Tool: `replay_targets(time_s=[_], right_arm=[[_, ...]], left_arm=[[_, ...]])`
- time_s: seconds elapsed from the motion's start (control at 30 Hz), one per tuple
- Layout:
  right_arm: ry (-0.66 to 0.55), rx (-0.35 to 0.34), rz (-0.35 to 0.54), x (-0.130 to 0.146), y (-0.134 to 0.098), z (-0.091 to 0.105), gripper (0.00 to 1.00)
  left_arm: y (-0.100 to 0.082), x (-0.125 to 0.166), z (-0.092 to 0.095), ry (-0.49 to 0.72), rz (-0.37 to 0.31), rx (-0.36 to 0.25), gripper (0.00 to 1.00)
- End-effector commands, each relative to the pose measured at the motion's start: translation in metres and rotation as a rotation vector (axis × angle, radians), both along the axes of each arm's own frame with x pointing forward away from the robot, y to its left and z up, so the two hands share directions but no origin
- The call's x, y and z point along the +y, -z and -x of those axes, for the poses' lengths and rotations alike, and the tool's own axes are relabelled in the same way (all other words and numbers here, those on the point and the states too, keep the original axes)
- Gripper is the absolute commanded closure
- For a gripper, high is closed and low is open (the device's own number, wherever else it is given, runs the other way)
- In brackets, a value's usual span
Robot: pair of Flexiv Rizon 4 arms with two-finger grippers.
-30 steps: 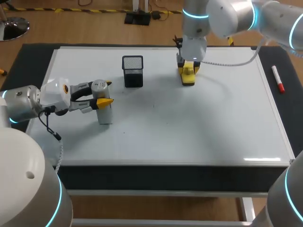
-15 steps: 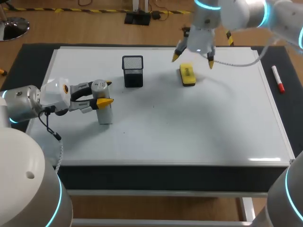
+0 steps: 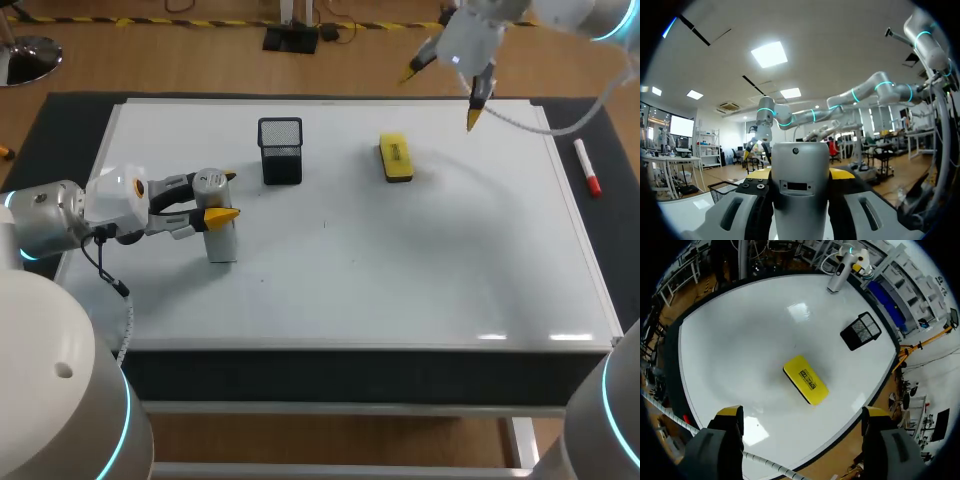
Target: Pick up the inspection probe, press it on each red-marked spot on the whiteboard one by one, put down the probe, pick up the eraser, and wipe off all the red marks.
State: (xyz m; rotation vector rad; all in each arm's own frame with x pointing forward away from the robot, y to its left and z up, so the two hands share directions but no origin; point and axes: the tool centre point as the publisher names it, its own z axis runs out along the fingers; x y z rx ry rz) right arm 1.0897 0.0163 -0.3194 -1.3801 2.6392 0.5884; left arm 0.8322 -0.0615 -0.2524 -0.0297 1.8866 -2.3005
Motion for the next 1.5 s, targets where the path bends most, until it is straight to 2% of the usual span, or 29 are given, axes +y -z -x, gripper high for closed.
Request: replay_targets(time_s=[0.03, 0.3, 0.33, 0.4, 0.53, 0.67, 0.7, 0.77, 1.17, 1.5], right_arm=[[0.040, 0.032, -0.067, -0.014, -0.022, -0.010, 0.00], [0.154, 0.092, -0.152, -0.032, -0.050, -0.012, 0.00], [0.166, 0.067, -0.180, -0.034, -0.053, -0.012, 0.00], [0.188, 0.095, -0.195, -0.035, -0.058, -0.013, 0.00], [0.221, 0.071, -0.280, -0.040, -0.069, -0.015, 0.00], [0.217, 0.088, -0.326, -0.037, -0.084, -0.012, 0.00], [0.204, 0.078, -0.331, -0.036, -0.088, -0.011, 0.00], [0.184, 0.122, -0.310, -0.032, -0.094, -0.011, 0.00], [0.172, 0.119, -0.311, -0.032, -0.096, -0.012, 0.00], [0.172, 0.119, -0.311, -0.032, -0.096, -0.012, 0.00]], left_arm=[[0.000, 0.000, 0.000, 0.002, 0.003, -0.002, 1.00], [0.000, 0.000, 0.000, 0.002, 0.003, -0.002, 1.00], [0.000, 0.000, 0.000, 0.002, 0.003, -0.002, 1.00], [0.000, 0.000, 0.000, 0.002, 0.003, -0.002, 1.00], [0.000, 0.000, 0.000, 0.002, 0.003, -0.002, 1.00], [0.000, 0.000, 0.000, 0.002, 0.003, -0.002, 1.00], [0.000, 0.000, 0.000, 0.002, 0.003, -0.002, 1.00], [0.000, 0.000, 0.000, 0.002, 0.003, -0.002, 1.00], [0.000, 0.000, 0.000, 0.002, 0.003, -0.002, 1.00], [-0.053, -0.013, -0.045, 0.042, -0.047, -0.076, 1.00]])
